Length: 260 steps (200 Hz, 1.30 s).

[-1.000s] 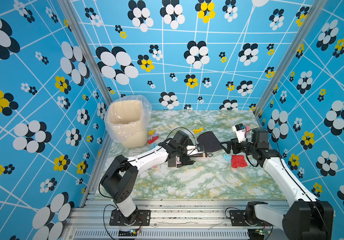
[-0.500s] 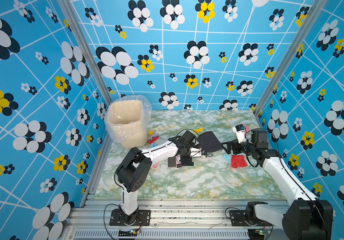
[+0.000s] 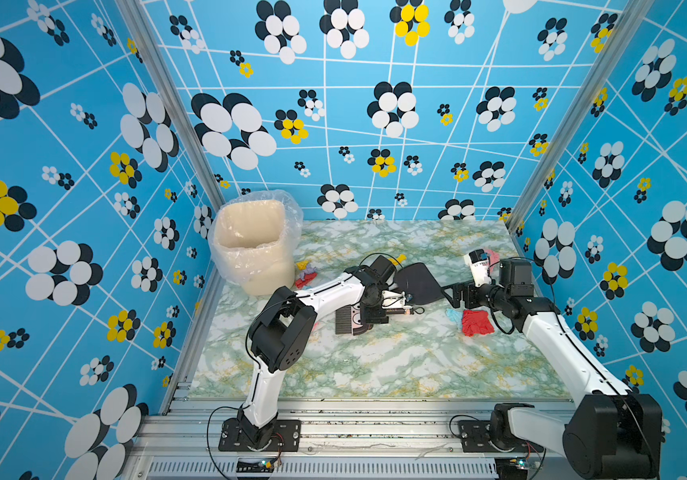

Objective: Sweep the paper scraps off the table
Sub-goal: 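Close the left gripper on the brown brush handle and lift it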

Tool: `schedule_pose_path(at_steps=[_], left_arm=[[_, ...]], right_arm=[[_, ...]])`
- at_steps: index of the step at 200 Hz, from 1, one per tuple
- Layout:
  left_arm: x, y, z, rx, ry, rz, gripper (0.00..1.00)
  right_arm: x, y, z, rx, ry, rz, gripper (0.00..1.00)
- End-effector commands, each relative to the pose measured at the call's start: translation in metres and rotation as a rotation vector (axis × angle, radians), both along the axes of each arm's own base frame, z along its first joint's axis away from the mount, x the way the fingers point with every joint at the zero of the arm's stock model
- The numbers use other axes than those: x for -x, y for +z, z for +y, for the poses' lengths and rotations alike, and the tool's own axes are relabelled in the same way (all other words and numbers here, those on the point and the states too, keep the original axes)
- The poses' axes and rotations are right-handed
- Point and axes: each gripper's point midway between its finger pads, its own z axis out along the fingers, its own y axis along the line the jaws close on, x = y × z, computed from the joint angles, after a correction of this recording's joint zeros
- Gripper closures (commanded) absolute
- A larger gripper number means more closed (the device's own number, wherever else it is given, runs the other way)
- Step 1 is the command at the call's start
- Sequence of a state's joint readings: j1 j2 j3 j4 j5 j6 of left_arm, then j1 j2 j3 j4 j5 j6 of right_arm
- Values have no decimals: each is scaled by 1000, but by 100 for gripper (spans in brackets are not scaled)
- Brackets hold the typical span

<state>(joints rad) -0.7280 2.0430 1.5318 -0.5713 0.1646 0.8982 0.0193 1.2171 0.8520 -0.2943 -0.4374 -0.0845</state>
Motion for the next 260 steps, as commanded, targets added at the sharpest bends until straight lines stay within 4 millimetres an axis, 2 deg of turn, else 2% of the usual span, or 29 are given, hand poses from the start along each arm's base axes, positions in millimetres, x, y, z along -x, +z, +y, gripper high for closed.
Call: schedule_pose_path(at_steps=[1,87,122,167,260], left_arm=[[0,-5,2,-18,18,43,21],[-7,-16,-3,-5,31,84,28],[-9,-21,0,-12,40,96,29],[-6,-24,2,-20,39,117,36],[2,-30,-3,-31,23,145,41]], right_arm=[[-1,-9,0,-2,-17,20,1],[-2,-12,-1,4,-16,27,1],[-2,-16,-1,6,-18,37,1],[-3,-18,-2,9,-21,43,1],[-6,-27,-2,14,-25,64,1]])
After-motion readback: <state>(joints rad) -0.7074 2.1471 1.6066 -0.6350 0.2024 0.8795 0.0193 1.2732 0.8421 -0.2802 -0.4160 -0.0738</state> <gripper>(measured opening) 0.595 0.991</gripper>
